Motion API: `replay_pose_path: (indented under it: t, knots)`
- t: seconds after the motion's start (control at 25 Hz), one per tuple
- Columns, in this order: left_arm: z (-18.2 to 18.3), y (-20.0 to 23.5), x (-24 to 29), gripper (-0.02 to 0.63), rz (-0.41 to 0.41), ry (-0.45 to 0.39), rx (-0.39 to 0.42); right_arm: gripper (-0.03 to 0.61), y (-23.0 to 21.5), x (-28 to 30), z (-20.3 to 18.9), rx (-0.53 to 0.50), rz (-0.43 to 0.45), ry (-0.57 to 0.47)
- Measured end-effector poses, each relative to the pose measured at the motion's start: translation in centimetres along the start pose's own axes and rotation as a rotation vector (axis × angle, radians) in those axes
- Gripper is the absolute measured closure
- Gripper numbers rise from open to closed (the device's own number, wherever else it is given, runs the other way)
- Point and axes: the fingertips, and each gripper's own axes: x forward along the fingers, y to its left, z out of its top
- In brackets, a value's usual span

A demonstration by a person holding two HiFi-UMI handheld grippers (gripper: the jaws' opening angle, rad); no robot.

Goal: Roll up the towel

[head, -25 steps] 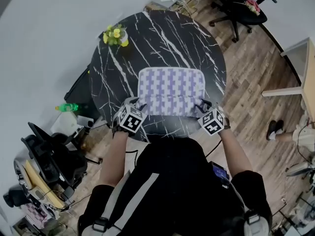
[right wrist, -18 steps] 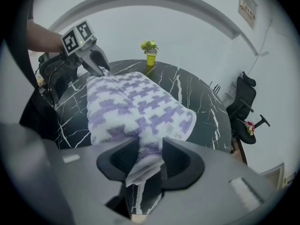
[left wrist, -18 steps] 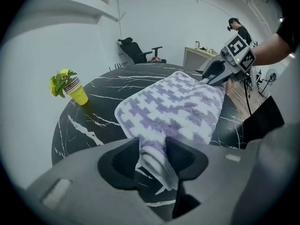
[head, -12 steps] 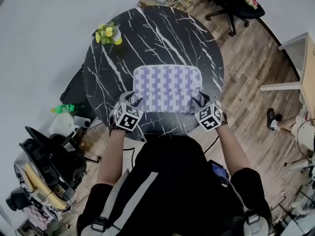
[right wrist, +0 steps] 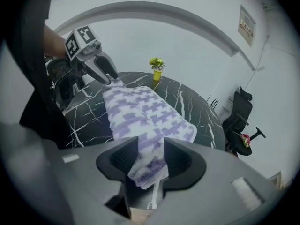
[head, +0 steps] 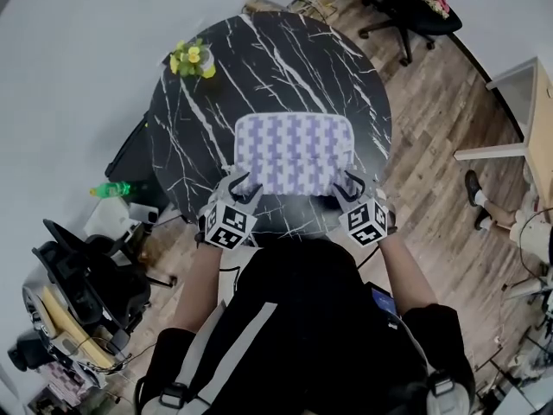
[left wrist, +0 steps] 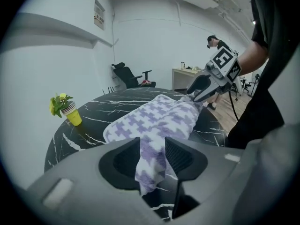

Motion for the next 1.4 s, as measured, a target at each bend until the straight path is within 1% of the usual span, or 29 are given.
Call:
replay_pose_path:
  t: [0.04, 0.12, 0.2, 0.32, 0.4, 0.48, 0.64, 0.8, 0.88, 1.0, 1.2, 1.28, 1.4]
  knots:
    - [-0.2, -0.6, -0.1, 0.436, -0.010, -0.014, -0.002, 0.408, 0.7, -0.1, -0.5, -0.016, 0.012, 0.002]
    - [-1.0, -1.7, -0.1, 0.424, -0.024, -0.020, -0.008, 0.378, 2.1, 0.0, -1.5, -0.037, 0.043, 0.010]
    - [-2.4, -2.2, 0.2, 0.379, -0.029, 0.021, 0.012, 0.341, 2.9, 0.3, -2.6, -0.052, 0.073, 0.026]
    - [-4.7, -2.3, 1.0, 0.366, -0.015, 0.117, 0.111, 0.334, 3.5, 0.9, -4.3, -0.091, 0.075, 0.068]
    - [-5.4, -2.3, 1.6, 0.365, -0.010, 0.161, 0.178, 0.334, 3.3, 1.3, -5.1, -0.116, 0.070, 0.086]
    - [-5.5, -2.0, 2.2, 0.364, -0.005, 0.185, 0.206, 0.334, 2.9, 2.0, -5.4, -0.132, 0.070, 0.093]
    - [-5.6, -1.0, 3.5, 0.364, -0.007, 0.237, 0.201, 0.334, 2.0, 3.4, -5.2, -0.135, 0.080, 0.108]
    - [-5.8, -0.6, 4.4, 0.365, -0.031, 0.277, 0.228, 0.336, 1.9, 4.4, -5.5, -0.159, 0.105, 0.145]
    - [-5.8, -0.4, 4.6, 0.367, -0.037, 0.290, 0.224, 0.350, 1.8, 4.5, -5.5, -0.168, 0.103, 0.155]
    - [-5.9, 0.0, 5.0, 0.394, -0.031, 0.308, 0.205, 0.388, 1.4, 4.7, -5.6, -0.178, 0.088, 0.168]
    - [-6.1, 0.1, 5.3, 0.425, -0.020, 0.299, 0.172, 0.445, 1.7, 5.2, -6.1, -0.252, 0.038, 0.208]
    - [-6.1, 0.0, 5.2, 0.442, -0.009, 0.286, 0.146, 0.453, 1.9, 5.1, -6.2, -0.233, 0.025, 0.201]
    - [-6.2, -0.1, 4.7, 0.471, 0.012, 0.279, 0.137, 0.476, 2.2, 4.6, -6.1, -0.210, 0.018, 0.200]
